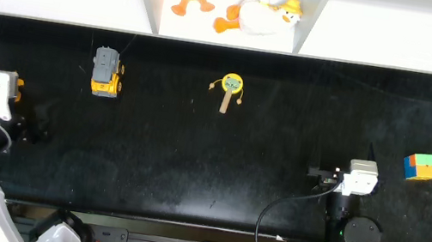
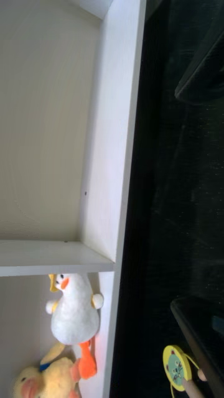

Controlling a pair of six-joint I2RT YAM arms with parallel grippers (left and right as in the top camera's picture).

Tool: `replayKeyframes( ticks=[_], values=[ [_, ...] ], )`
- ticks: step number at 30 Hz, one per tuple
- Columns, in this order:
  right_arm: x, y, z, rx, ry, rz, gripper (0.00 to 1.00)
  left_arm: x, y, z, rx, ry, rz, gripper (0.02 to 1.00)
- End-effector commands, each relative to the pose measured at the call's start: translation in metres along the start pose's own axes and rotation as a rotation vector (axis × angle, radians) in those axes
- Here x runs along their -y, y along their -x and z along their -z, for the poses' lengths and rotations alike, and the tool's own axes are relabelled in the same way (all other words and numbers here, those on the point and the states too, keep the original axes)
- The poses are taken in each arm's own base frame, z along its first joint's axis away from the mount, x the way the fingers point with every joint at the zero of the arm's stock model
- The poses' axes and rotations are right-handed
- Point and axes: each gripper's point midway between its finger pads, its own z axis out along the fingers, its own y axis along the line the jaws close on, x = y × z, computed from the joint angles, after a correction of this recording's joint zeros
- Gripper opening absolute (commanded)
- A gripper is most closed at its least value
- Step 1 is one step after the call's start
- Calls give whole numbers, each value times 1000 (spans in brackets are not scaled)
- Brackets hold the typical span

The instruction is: Store Toys

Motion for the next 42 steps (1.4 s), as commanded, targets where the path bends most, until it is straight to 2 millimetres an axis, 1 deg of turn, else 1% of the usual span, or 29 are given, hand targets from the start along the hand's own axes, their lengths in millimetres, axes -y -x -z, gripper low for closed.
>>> replayKeyframes(
  ticks=[1, 3, 6, 8, 11, 12, 13, 14, 17, 18, 19, 21, 25, 28, 31, 37, 42],
  values=[
    [-2, -4, -1, -2, 9, -8, 993, -24, 5, 9, 55, 6, 3, 996],
    [-2, -4, -1, -2, 9, -8, 993, -44, -3, 13, 47, 58, 56, 996],
    [-2, -4, -1, -2, 9, -8, 993, -66, -13, 21, 22, 133, 108, 996],
    [-2, -4, -1, -2, 9, -8, 993, -83, -22, 27, -34, 225, 114, 998],
    [-2, -4, -1, -2, 9, -8, 996, -102, -29, 33, -110, 326, 102, 998],
    [-2, -4, -1, -2, 9, -8, 996, -105, -29, 33, -118, 335, 100, 998],
    [-2, -4, -1, -2, 9, -8, 996, -111, -29, 32, -130, 349, 98, 996],
    [-2, -4, -1, -2, 9, -8, 996, -121, -28, 30, -136, 364, 93, 998],
    [-2, -4, -1, -2, 9, -8, 993, -140, -26, 23, -134, 377, 81, 996],
    [-2, -4, -1, -2, 9, -8, 993, -152, -23, 15, -135, 379, 68, 998],
    [-2, -4, -1, -2, 9, -8, 996, -155, -21, 11, -138, 377, 61, 998],
    [-2, -4, -1, -2, 9, -8, 996, -159, -15, 2, -149, 366, 31, 998],
    [-2, -4, -1, -2, 9, -8, 996, -156, -1, -25, -204, 330, -71, 998],
    [-2, -4, -1, -2, 9, -8, 996, -157, 3, -35, -249, 351, -109, 998],
    [-2, -4, -1, -2, 9, -8, 996, -159, 4, -39, -257, 357, -118, 993],
    [-2, -4, -1, -2, 9, -8, 996, -162, -13, -40, -317, 359, -83, 998],
    [-2, -4, -1, -2, 9, -8, 996, -163, -17, -43, -329, 353, -76, 991]
  ],
)
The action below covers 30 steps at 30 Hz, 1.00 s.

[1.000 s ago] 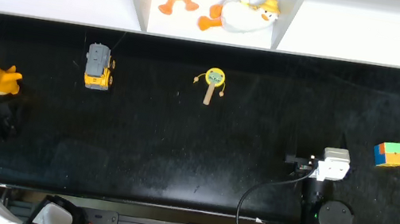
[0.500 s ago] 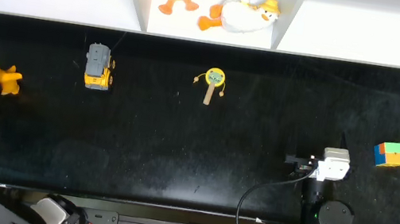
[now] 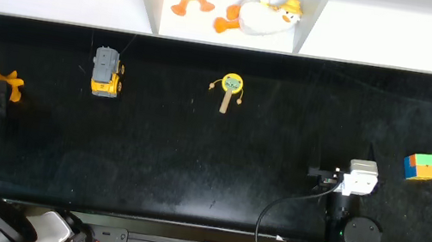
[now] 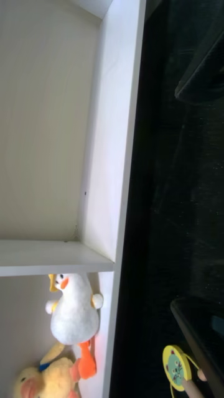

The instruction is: Store Toys

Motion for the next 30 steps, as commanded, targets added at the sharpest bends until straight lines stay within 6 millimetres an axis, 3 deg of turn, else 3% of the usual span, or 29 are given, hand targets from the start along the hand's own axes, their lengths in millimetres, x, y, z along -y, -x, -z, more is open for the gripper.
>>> replayKeyframes(
  ticks=[1, 3, 6, 11, 15, 18, 25, 30],
  values=[
    [-2, -4, 0, -2, 10, -8, 996, -10, 4, 1, -2, 27, -15, 925],
    [-2, -4, 0, -2, 10, -8, 996, -12, 8, 1, 13, 38, -21, 706],
    [-2, -4, 0, -2, 10, -8, 993, -14, 12, 1, 30, 48, -29, 481],
    [-2, -4, 0, -2, 10, -8, 996, -15, 13, 1, 34, 50, 19, 288],
    [-2, -4, 0, -2, 10, -8, 993, -12, 16, 6, 36, 45, 88, 213],
    [-2, -4, 0, -2, 10, -8, 996, -6, 30, 18, 37, 29, 78, 174],
    [-2, -4, 0, -2, 10, -8, 998, 1, 79, 45, 70, 51, 73, 163],
    [-2, -4, 0, -2, 10, -8, 996, 12, 122, 48, 96, 77, 57, 163]
  ],
)
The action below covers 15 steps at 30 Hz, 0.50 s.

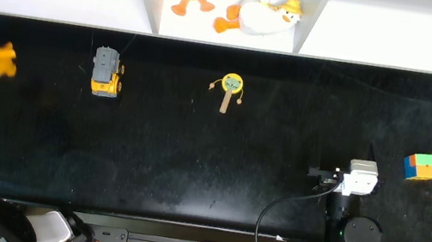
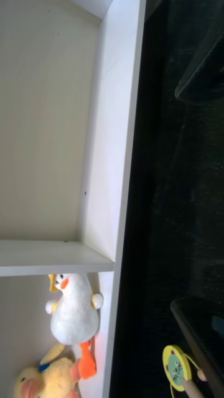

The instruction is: Store Toys

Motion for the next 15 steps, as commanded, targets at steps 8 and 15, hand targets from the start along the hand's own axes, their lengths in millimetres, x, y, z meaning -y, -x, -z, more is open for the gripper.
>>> replayKeyframes(
  ticks=[8, 15],
  values=[
    [-2, -4, 0, -2, 10, -8, 996, 41, 74, -1, 93, 61, 77, 163],
    [-2, -4, 0, -2, 10, -8, 996, 43, 81, -2, 109, 98, 146, 163]
  ],
)
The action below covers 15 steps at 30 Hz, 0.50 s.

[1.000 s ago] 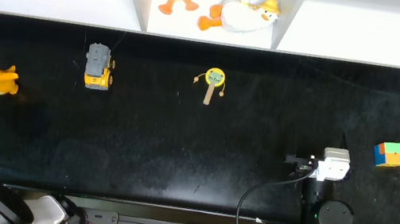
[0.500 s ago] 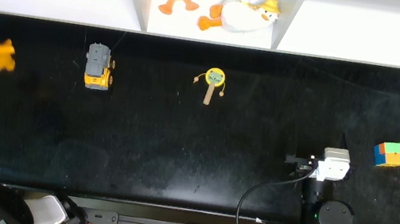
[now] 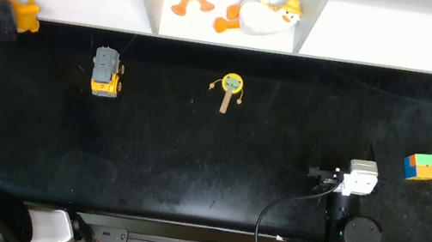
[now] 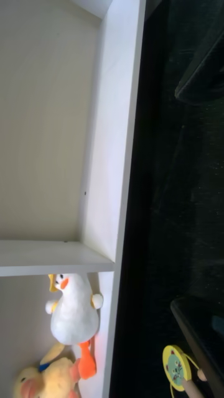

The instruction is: Store Toys

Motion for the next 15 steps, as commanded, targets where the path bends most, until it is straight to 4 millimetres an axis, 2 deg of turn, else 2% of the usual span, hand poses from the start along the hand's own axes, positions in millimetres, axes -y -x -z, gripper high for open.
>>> replayKeyframes(
  ticks=[1, 15],
  values=[
    [-2, -4, 0, -3, 10, -8, 996, -12, 10, 1, 11, 69, 104, 163],
    [-2, -4, 0, -3, 10, -8, 996, -9, 33, -28, -19, 45, 123, 163]
  ],
)
